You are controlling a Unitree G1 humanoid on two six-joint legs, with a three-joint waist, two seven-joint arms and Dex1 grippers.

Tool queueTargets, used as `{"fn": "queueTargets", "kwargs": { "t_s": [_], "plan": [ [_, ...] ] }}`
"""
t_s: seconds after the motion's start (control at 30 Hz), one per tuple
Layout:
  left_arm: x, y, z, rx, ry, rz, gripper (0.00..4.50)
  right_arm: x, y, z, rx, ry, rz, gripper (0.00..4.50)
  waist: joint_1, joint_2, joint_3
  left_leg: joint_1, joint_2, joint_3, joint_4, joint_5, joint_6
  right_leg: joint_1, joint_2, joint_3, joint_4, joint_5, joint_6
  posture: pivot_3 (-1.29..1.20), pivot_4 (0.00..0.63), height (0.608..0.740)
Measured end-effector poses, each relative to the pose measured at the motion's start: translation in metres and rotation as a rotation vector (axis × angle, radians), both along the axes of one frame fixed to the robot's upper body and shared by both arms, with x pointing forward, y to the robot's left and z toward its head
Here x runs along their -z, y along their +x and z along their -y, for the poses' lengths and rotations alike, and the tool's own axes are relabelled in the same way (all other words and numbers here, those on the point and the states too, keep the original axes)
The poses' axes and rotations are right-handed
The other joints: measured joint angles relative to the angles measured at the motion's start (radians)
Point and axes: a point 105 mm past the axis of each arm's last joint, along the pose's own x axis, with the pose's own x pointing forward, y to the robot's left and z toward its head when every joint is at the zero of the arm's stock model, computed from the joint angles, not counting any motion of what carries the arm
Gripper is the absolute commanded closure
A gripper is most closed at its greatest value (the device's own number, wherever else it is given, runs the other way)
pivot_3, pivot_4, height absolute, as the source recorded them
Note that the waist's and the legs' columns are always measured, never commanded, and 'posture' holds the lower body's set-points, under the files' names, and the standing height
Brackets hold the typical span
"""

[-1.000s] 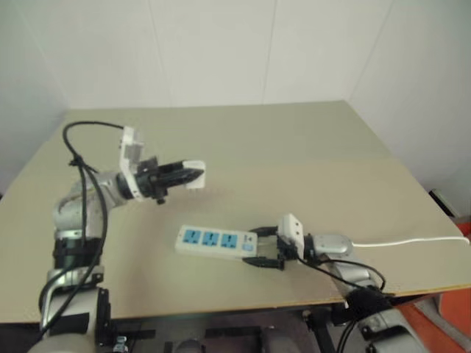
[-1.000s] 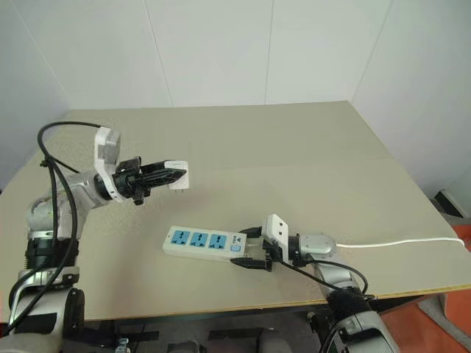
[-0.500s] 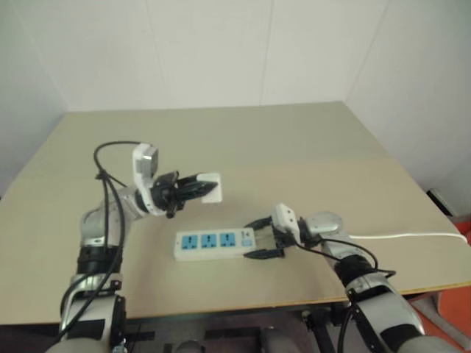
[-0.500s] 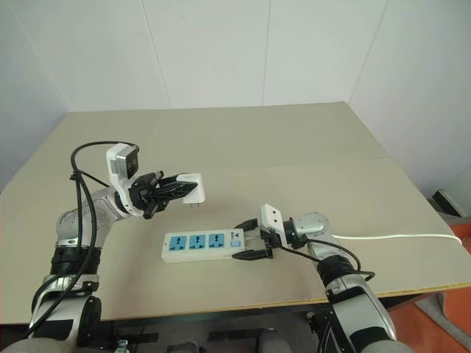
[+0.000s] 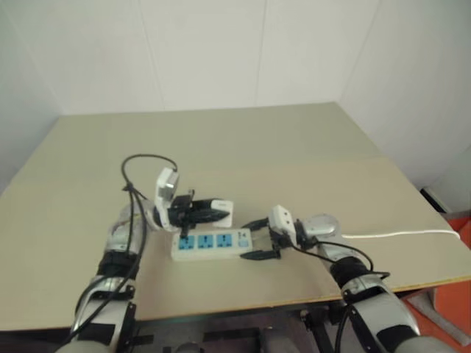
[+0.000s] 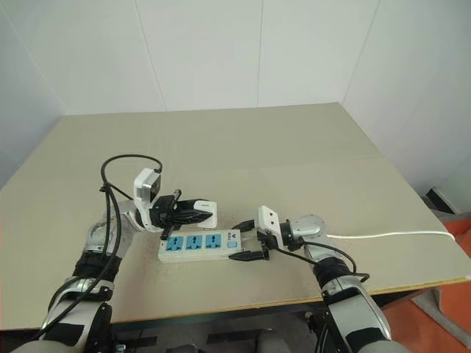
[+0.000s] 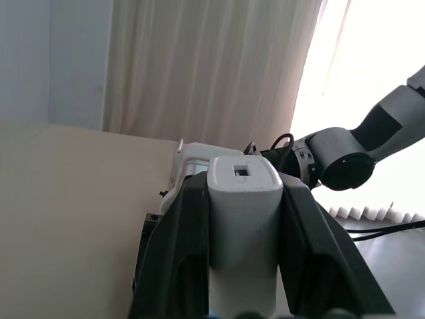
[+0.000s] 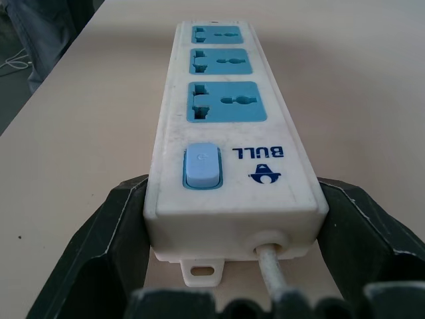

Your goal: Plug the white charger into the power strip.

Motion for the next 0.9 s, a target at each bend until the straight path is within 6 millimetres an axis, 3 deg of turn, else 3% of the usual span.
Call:
{"fn": "queueTargets", "kwargs": {
  "t_s": [0.3,0.9],
  "plan": [
    [0.029,0.002,0.006,0.003,0.082,-0.002,3.51,0.0,-0.004,-0.004,0.005,0.015,0.011,1.07,0.0,0.0,0.0,0.0,0.0,0.0,0.0,0.0,0.0,0.0,0.0,0.0,0.0,0.0,0.0,0.0,0.15,0.74],
    [0.037,0.002,0.007,0.017,0.112,0.0,3.51,0.001,-0.005,-0.006,0.012,0.015,0.014,1.07,-0.002,0.0,0.0,0.0,0.002,0.0,0.0,-0.001,0.001,0.0,0.003,0.001,-0.001,0.0,0.0,0.0,0.15,0.74]
  ]
}}
